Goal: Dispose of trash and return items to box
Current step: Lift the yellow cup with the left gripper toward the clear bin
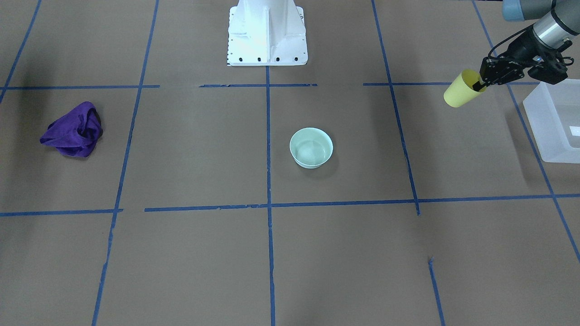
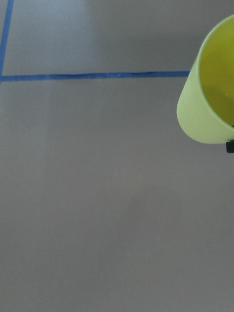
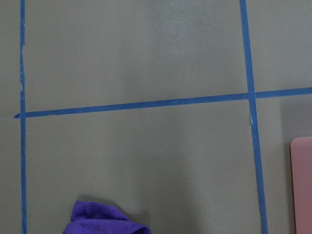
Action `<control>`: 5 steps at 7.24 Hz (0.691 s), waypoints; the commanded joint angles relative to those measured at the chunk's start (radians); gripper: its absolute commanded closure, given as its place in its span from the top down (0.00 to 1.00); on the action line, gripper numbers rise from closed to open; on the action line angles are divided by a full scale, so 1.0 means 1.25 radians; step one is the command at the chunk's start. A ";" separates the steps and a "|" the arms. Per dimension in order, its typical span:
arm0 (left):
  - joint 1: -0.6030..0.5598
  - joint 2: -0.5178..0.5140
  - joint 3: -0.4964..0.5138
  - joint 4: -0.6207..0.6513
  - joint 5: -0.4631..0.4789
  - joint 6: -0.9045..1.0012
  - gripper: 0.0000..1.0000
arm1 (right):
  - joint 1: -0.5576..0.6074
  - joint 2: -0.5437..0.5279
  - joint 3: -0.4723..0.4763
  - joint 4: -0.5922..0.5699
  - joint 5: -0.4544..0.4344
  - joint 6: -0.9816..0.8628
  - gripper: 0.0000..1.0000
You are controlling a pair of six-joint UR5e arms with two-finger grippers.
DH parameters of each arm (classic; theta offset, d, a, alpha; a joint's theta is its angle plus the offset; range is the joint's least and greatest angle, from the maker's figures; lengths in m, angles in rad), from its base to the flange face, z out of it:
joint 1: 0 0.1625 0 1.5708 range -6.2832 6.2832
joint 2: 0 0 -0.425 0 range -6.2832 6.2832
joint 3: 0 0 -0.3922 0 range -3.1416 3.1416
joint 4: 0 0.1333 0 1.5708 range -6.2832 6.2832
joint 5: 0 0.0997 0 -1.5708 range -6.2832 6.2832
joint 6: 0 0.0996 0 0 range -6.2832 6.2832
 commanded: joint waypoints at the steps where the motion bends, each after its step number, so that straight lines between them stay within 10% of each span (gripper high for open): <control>1: -0.003 -0.002 -0.057 0.055 0.008 0.042 0.00 | -0.085 0.000 0.018 0.027 -0.040 0.048 1.00; 5: -0.058 -0.064 -0.170 0.312 0.081 0.213 0.00 | -0.183 -0.003 0.020 0.125 -0.073 0.162 1.00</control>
